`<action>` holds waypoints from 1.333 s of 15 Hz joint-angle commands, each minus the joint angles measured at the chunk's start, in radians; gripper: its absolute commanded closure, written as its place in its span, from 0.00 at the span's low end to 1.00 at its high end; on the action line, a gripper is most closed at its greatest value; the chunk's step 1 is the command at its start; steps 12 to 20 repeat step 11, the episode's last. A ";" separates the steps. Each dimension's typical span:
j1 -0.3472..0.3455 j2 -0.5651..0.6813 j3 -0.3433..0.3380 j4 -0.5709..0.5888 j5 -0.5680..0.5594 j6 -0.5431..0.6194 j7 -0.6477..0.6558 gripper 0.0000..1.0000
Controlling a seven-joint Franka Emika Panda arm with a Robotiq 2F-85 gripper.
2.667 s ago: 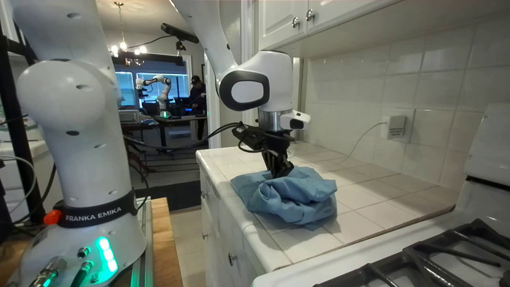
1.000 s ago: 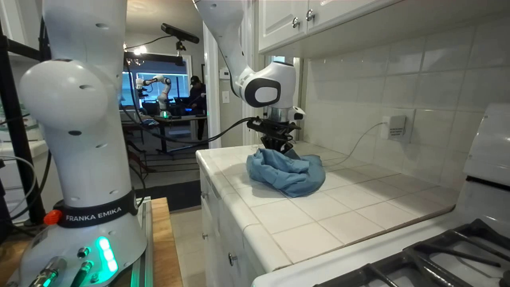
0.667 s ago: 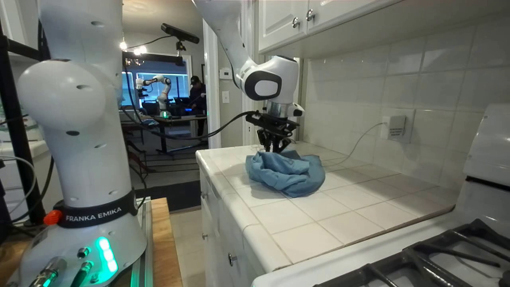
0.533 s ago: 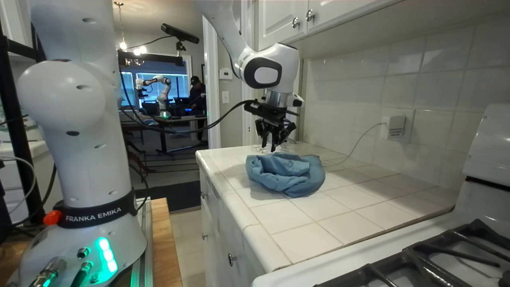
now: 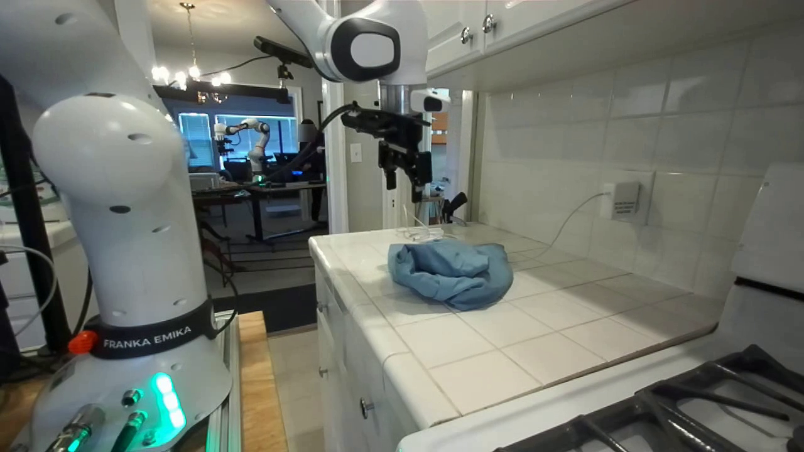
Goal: Unfold the blue towel
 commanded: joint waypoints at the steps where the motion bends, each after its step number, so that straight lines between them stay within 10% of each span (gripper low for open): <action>1: -0.011 -0.250 0.004 -0.034 -0.152 -0.222 0.229 0.00; 5: -0.021 -0.392 0.001 0.097 -0.272 -0.550 0.322 0.00; 20: -0.008 -0.401 -0.007 0.092 -0.252 -0.538 0.306 0.00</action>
